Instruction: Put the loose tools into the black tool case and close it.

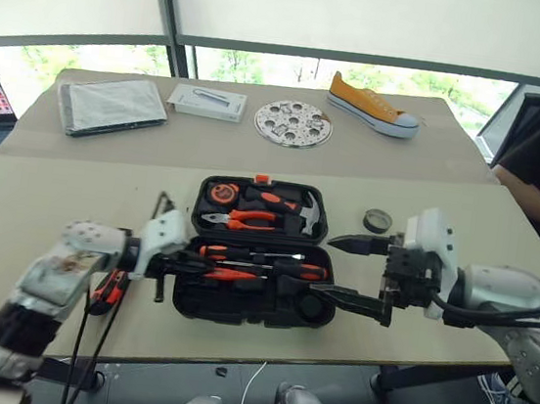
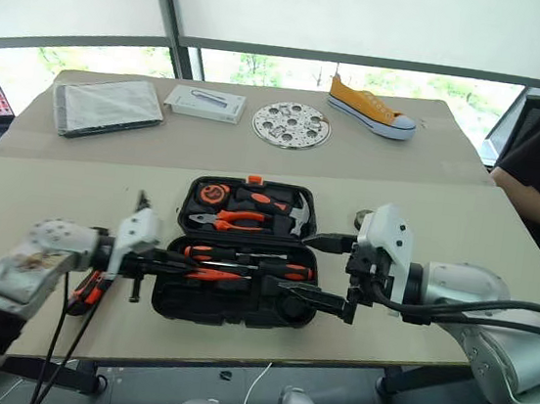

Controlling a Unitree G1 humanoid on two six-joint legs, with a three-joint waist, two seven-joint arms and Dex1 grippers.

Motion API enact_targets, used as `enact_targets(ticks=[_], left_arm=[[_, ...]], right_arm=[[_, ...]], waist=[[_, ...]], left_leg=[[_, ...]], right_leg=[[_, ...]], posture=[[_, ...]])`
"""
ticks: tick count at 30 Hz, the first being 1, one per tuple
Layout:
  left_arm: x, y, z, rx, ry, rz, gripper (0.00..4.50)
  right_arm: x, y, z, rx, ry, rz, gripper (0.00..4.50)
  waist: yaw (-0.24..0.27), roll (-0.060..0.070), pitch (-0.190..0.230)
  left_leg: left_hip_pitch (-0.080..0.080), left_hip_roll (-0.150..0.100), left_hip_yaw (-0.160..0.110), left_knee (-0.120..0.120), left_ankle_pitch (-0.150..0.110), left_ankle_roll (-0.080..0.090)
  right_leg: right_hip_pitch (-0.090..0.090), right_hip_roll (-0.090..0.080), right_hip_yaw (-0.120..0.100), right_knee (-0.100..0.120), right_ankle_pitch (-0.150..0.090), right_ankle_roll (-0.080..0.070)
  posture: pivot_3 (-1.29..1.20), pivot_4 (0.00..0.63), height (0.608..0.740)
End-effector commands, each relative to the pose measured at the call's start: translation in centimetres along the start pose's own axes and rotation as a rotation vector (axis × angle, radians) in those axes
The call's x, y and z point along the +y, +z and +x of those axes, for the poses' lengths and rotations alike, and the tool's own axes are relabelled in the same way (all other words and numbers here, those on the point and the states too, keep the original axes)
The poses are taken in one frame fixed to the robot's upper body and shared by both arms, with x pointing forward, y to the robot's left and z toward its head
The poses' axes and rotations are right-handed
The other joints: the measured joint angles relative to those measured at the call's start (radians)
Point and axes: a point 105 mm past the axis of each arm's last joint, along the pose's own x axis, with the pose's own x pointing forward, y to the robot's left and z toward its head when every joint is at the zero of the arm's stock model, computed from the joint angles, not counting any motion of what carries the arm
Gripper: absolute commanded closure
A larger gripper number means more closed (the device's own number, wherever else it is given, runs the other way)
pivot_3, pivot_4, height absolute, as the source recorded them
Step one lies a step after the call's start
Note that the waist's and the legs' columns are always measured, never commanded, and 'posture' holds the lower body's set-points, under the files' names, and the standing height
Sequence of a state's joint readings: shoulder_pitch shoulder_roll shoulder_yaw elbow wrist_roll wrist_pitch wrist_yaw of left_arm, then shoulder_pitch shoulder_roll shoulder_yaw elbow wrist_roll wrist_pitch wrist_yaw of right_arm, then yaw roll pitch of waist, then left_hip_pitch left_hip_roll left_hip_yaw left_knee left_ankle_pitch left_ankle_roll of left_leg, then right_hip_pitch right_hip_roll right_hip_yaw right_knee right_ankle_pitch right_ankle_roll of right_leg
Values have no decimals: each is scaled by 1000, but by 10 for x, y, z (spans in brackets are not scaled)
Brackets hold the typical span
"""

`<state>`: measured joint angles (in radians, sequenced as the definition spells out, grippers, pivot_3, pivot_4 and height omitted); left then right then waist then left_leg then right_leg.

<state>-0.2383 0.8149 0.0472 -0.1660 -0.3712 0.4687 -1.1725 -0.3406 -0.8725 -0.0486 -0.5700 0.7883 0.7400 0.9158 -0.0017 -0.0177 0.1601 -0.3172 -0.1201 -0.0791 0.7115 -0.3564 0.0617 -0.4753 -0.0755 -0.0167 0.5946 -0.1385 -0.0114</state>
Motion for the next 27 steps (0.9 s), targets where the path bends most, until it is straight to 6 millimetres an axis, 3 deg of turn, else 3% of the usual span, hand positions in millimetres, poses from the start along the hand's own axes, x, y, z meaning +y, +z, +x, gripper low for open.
enact_targets(ticks=[1, 3, 5, 7, 9, 11, 13, 17, 20, 27], left_arm=[[-2, 23, -26, -66, 87, -7, 2289], [-3, 20, -38, -67, 159, -37, 1640], [-16, -14, -87, -35, 434, -176, 968], [-43, -48, -128, 63, 675, -283, 216], [-61, -62, -144, 118, 786, -333, 63], [-72, -70, -154, 132, 870, -385, 63], [-78, -76, -157, 143, 919, -416, 63], [-77, -69, -140, 105, 865, -425, 63], [-67, -61, -126, 77, 800, -435, 63], [-34, -66, -102, 179, 742, -450, 63]], right_arm=[[0, 11, 2, -23, 41, -62, 0], [-2, 12, 4, -25, 63, -71, 0], [-4, 18, 15, -50, 159, -109, 0], [-9, 23, 23, -64, 225, -144, 0], [-13, 24, 27, -69, 250, -159, 0], [-16, 24, 30, -71, 274, -166, 0], [-16, 23, 32, -74, 298, -168, 0], [-15, 22, 35, -73, 317, -175, 0], [-13, 20, 35, -73, 315, -169, 0], [-6, 19, 33, -75, 283, -168, 0]], waist=[[1, 0, 0], [6, 0, 0], [-3, 0, 0], [-37, -2, 1], [-37, -5, 2], [-10, -7, 3], [21, -6, 3], [44, -6, 3], [42, -6, 3], [22, -6, 3]], left_leg=[[0, 0, 0, 0, 0, 0], [0, -1, 0, 0, 0, 0], [0, -1, 0, 0, 0, 0], [5, -1, 2, -3, -1, 1], [16, -2, 2, -12, -5, 2], [17, -2, 0, -12, -6, 1], [15, -2, -1, -11, -10, -7], [16, -2, -1, -7, -11, -6], [18, -2, -1, -6, -11, -5], [18, -2, -1, -7, -12, -7]], right_leg=[[0, 0, 0, 0, 0, 0], [1, -1, 0, 0, 0, 0], [1, -1, -1, 0, 0, 0], [0, 2, 1, -1, 0, 0], [2, 3, 1, -1, 2, -3], [4, 0, -3, -4, 1, -5], [5, -1, -5, -4, 1, -5], [10, -1, -6, -4, 1, -3], [11, -1, -5, -4, -3, 5], [7, 1, -5, -1, 1, -4]], posture=[[0, 150, 737], [0, 150, 737], [0, 150, 737], [0, 150, 737], [0, 150, 737], [0, 150, 737], [0, 150, 737], [0, 150, 737], [0, 150, 737], [0, 150, 737]])
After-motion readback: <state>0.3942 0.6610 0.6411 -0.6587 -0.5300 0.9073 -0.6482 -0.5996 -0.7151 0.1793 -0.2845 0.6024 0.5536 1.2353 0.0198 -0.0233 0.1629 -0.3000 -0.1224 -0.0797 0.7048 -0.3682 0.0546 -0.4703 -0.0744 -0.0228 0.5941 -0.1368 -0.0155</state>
